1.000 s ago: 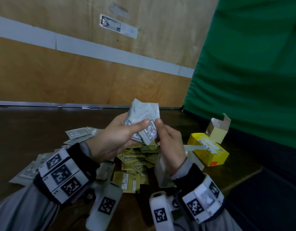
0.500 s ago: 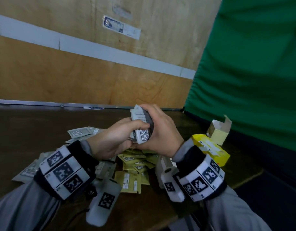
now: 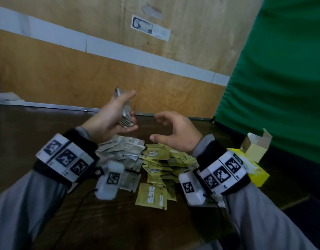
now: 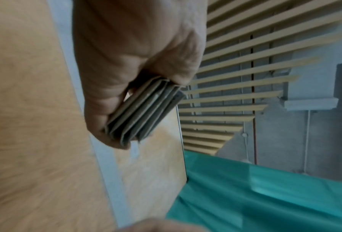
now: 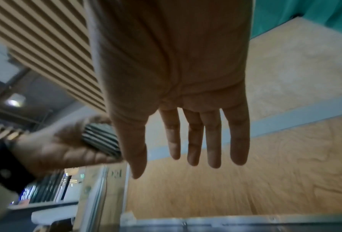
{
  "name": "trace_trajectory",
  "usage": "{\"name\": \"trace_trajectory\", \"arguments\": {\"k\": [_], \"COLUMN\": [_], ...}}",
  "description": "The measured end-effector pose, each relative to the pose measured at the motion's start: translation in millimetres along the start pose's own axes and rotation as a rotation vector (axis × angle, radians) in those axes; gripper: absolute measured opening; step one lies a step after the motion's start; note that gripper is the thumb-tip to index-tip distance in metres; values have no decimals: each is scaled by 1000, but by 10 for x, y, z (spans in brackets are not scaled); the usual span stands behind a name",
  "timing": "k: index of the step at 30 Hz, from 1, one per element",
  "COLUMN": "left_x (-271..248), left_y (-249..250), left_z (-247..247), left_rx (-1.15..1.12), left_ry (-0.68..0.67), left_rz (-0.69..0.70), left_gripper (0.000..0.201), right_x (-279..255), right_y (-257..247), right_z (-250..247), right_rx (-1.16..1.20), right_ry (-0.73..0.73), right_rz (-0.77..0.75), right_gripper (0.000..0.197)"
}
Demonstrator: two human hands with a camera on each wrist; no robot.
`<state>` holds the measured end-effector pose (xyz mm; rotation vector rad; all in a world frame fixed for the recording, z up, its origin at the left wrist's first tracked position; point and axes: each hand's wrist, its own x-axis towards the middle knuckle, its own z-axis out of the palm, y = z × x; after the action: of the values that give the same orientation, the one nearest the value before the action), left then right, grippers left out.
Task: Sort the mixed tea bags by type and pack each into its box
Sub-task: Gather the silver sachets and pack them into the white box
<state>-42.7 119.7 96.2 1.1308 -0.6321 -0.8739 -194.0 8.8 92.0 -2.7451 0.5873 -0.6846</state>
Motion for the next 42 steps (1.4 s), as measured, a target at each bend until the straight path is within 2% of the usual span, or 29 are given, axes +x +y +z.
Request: {"name": "trace_trajectory", "arguments": {"k": [3,4,8,10,12,13,17,20,23,27,29,32,35,37,40,42], "left_x": [61,87,175,203,223,232,250,245,237,253,271,315,342,312,219,148], "left_y": [194,219,209,199,205,218,267,273,251,236,222,162,55,-19,-85,-120], "left_z": [-244,-297,-382,-389,-412,-428,-523,-541,-520,-513,-510,-510,-456,-347,-164,-51], "left_rx": [-123,-170,-301,-327,-362,-391,-444,-436,-447,-437,-376,-221,-91,-26,25,-3], "left_ry": [121,154,185,206,223,225,210,186,158,140,152,222,284,185,-87,-185], "left_rz": [83,99,118,134,136,129,87,73,59,69,110,212,233,126,-22,-15], "left_gripper": [9,6,16,18,17,15,11,11,11,16,21,25,21,17,47,51], "right_x": [307,420,723,809,881,916,1049,1114,1109,1105,1067,915,709,545,309,201], "right_y": [-16,-5,10,-21,-53,-58,-87,-117,-156,-127,-90,-129,-175,-214,-235,-232], "right_z": [157,253,722,989,1290,1436,1749,1778,1697,1346,1107,683,306,134,31,26], "right_rx": [-112,-144,-184,-213,-247,-259,-270,-449,-450,-291,-93,472,861,1033,1132,1152], "right_ry": [-248,-345,-668,-803,-848,-832,-881,-760,-624,-495,-374,-138,-54,-70,-116,-105], "right_rz": [45,63,90,-6,-123,-140,-40,-142,-191,-90,50,295,393,380,334,336], "right_gripper": [55,55,68,84,93,90,57,48,33,31,31,25,30,29,28,27]}}
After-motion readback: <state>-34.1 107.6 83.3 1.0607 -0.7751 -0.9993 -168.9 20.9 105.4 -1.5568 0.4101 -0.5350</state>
